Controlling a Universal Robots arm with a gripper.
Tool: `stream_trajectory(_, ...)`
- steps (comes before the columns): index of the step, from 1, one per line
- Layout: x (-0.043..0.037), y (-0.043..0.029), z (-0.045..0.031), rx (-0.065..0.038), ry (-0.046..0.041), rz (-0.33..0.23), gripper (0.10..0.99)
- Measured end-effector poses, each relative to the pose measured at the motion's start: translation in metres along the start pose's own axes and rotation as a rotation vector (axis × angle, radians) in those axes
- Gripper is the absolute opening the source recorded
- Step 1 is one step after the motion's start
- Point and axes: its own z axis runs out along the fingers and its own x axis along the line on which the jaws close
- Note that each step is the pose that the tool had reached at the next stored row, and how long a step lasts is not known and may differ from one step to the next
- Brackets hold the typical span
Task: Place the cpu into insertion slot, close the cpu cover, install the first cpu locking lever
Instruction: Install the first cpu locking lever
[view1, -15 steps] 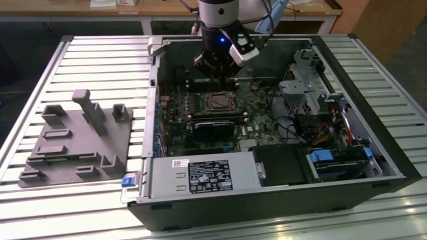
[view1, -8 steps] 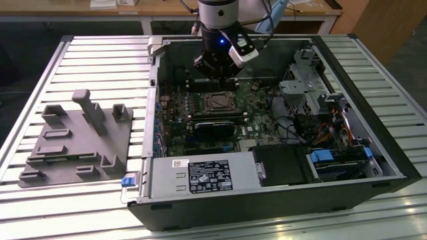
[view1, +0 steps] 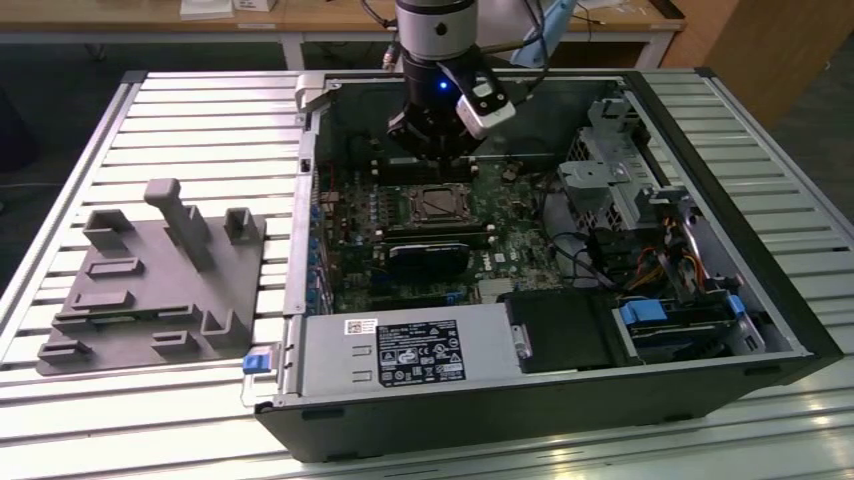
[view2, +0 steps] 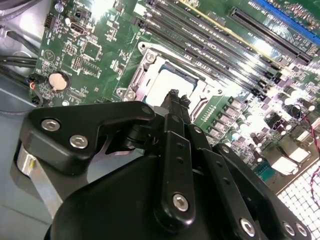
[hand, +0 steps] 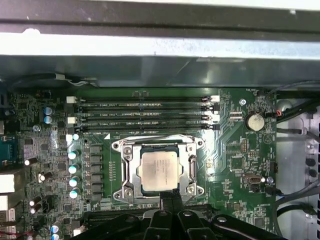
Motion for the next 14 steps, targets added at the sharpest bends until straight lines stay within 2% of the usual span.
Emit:
stream_trajectory(9, -0.0004, -0.0095, 0.0003, -0.004, 0.0003, 0.005, 0.106)
stream_trajectory(14, -0.0005, -0.0143, 0.0006, -0.018, 0.001, 0.008, 0.106)
